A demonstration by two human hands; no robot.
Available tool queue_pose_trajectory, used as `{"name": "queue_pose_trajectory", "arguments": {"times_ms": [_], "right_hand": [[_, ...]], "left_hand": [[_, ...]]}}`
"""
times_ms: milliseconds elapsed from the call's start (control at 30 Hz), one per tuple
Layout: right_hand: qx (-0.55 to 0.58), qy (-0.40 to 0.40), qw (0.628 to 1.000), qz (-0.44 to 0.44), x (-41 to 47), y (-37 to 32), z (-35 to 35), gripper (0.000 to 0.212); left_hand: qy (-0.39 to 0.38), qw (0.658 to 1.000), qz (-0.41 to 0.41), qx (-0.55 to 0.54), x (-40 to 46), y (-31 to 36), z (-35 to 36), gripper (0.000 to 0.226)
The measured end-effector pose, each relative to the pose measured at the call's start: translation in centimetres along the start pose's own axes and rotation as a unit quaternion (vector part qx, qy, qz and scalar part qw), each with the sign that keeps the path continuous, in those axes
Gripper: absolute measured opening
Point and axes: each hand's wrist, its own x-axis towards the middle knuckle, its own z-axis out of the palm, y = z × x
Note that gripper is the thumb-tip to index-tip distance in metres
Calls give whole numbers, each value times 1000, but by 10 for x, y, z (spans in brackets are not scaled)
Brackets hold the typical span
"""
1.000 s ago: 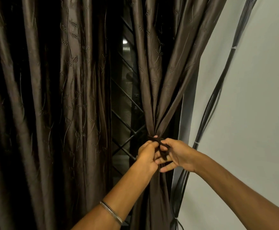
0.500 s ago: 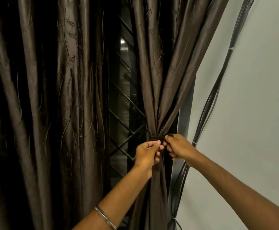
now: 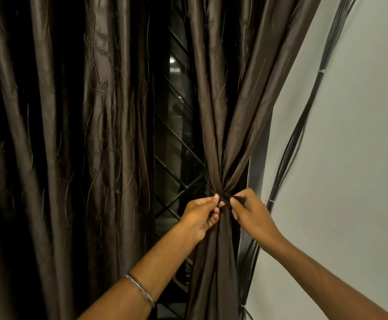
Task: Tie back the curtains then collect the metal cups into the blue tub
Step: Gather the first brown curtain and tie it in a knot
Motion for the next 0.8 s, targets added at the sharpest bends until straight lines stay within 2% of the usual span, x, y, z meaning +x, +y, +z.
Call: {"name": "queue_pose_trajectory", "arguments": {"times_ms": [167, 267, 367, 567, 733, 800], "right_hand": [[147, -66, 984, 82, -15, -13, 4, 23], [237, -77, 952, 176, -12, -8, 9, 21], [289, -68, 921, 250, -8, -4, 16, 17], [351, 14, 891, 287, 9, -8, 22, 8], [410, 23, 863, 295, 9, -9, 28, 15], [403, 31, 866, 294, 9, -11, 30, 19]], "left_hand": [[-6, 1000, -3, -10, 1, 0, 3, 24], [0, 1000, -6, 12, 1, 1, 1, 31], [3, 999, -3, 33, -1, -1, -1, 26], [11, 996, 9, 91, -7, -3, -4, 18], [-10, 997, 15, 80, -8, -7, -10, 15], [-21, 997, 23, 71, -7, -9, -11, 14]]}}
